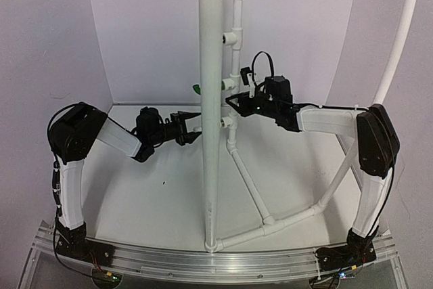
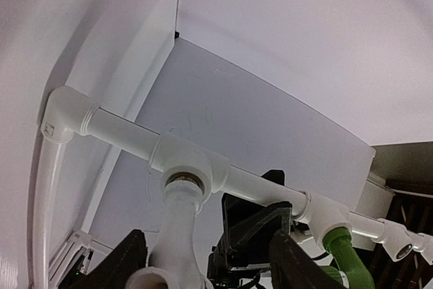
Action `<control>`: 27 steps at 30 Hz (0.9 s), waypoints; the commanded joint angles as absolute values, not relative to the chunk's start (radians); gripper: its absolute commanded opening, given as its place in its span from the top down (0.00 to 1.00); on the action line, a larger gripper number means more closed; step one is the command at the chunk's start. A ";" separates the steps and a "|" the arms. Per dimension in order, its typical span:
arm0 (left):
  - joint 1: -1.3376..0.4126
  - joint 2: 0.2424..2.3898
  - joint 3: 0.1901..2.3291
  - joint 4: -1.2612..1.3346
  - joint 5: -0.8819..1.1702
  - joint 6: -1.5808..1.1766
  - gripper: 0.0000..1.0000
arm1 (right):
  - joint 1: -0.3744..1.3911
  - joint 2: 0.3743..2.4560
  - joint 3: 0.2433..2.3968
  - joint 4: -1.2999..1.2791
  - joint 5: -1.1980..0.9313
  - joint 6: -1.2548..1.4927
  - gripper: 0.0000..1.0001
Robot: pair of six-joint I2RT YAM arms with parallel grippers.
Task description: Install the water faucets
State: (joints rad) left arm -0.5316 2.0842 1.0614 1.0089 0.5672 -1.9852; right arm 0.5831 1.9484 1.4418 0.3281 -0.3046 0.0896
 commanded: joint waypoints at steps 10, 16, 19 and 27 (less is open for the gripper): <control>-0.504 2.057 1.092 1.056 0.614 -1.835 0.56 | 0.625 1.953 1.462 0.335 -0.481 0.227 1.00; -0.487 1.960 1.016 0.984 0.609 -1.662 0.21 | 0.624 1.953 1.464 0.334 -0.482 0.225 1.00; -0.487 1.905 1.036 0.827 0.647 -1.563 0.18 | 0.624 1.954 1.461 0.334 -0.482 0.225 1.00; -0.505 1.790 0.977 0.654 0.700 -1.319 0.24 | 0.624 1.965 1.480 0.333 -0.491 0.231 1.00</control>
